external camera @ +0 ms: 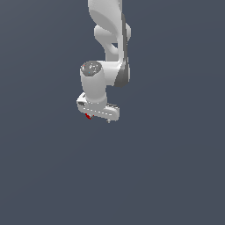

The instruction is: Stack the red cube on top of the green cube.

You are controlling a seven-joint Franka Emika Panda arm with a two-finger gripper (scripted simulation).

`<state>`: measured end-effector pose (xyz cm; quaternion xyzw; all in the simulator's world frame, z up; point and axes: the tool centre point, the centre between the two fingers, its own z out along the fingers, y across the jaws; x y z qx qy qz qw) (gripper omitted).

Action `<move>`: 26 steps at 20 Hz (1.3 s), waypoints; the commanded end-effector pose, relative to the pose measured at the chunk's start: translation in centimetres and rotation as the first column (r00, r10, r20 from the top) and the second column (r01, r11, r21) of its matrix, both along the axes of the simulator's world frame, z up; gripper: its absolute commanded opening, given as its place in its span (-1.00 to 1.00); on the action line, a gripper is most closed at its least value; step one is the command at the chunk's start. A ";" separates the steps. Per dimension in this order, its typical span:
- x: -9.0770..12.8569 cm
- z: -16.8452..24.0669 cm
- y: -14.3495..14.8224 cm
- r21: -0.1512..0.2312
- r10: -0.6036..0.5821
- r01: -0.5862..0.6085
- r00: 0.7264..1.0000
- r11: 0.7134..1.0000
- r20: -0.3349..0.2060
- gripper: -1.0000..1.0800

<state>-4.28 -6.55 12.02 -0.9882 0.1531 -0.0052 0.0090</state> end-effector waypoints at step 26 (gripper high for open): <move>-10.7 -5.0 -8.4 -0.016 -0.439 0.439 0.898 0.898 -0.013 0.92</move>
